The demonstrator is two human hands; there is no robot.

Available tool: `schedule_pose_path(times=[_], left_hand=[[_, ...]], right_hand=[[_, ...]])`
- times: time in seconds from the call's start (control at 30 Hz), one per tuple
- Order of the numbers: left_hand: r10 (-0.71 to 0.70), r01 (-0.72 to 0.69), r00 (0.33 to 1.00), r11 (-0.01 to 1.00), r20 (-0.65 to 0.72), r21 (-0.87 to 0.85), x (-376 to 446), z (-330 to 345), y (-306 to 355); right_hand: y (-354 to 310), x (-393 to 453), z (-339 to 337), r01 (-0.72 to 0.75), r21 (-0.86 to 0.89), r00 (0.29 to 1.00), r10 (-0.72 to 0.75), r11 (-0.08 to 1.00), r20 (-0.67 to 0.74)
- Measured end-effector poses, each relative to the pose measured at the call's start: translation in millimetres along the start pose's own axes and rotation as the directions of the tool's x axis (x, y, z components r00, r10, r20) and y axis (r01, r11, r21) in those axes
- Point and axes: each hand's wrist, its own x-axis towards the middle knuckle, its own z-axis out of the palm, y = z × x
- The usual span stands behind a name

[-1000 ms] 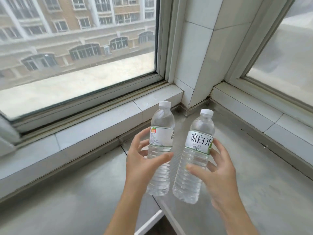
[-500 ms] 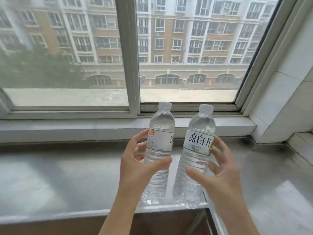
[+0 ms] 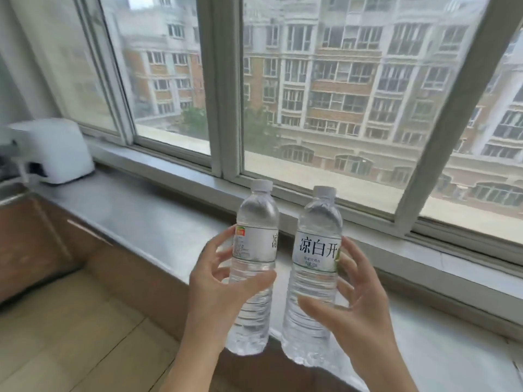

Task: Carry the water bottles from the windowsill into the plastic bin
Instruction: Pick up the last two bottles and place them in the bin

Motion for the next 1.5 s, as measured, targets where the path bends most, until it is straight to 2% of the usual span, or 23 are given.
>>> schedule_pose_path(times=[0.13, 0.3, 0.47, 0.7, 0.87, 0.97, 1.03, 1.13, 1.23, 1.5], left_hand=[[0.027, -0.028, 0.983, 1.0, -0.18, -0.005, 25.3, -88.8, 1.5], [0.04, -0.042, 0.94, 0.999, -0.338, 0.003, 36.2, -187.5, 3.5], [0.051, -0.044, 0.834, 0.999, -0.55, 0.026, 26.1, -273.9, 5.4], [0.047, -0.049, 0.544, 0.999, -0.837, 0.024, -0.4, -380.7, -0.5], [0.071, -0.014, 0.335, 0.997, -0.939, 0.07, -2.7, -446.8, -4.5], [0.093, -0.006, 0.182, 0.996, -0.979, 0.093, 5.4, -490.5, -4.3], [0.101, 0.012, 0.146, 0.995, -0.984, 0.104, 7.3, -510.5, -0.6], [0.127, 0.036, 0.014, 0.991, -0.992, 0.127, 12.8, -549.7, 4.7], [0.133, 0.028, -0.084, 0.991, -0.988, 0.131, 13.2, -581.4, 6.2], [0.121, 0.029, -0.249, 0.993, -0.961, 0.117, -5.6, -659.3, 1.0]], right_hand=[[0.5, 15.7, 93.6, 0.011, 0.078, 0.987, -0.023, 0.997, 0.159], [-2.8, 21.8, 199.1, 0.011, 0.143, 0.94, -0.059, 0.99, 0.337], [-5.1, 23.9, 303.8, 0.011, 0.202, 0.804, -0.129, 0.979, 0.581], [-3.2, 10.3, 446.2, -0.055, 0.227, 0.517, -0.166, 0.972, 0.84], [-6.8, 0.8, 543.4, -0.104, 0.276, 0.294, -0.235, 0.956, 0.926], [-11.1, -1.6, 609.1, -0.16, 0.312, 0.127, -0.294, 0.937, 0.947], [-10.1, -6.4, 637.8, -0.18, 0.325, 0.087, -0.314, 0.929, 0.946], [-9.6, -11.3, 696.6, -0.235, 0.317, -0.017, -0.33, 0.919, 0.944], [-15.0, -19.7, 742.5, -0.229, 0.335, -0.056, -0.356, 0.914, 0.933], [-13.6, -59.5, 846.8, -0.27, 0.246, -0.227, -0.31, 0.931, 0.923]])
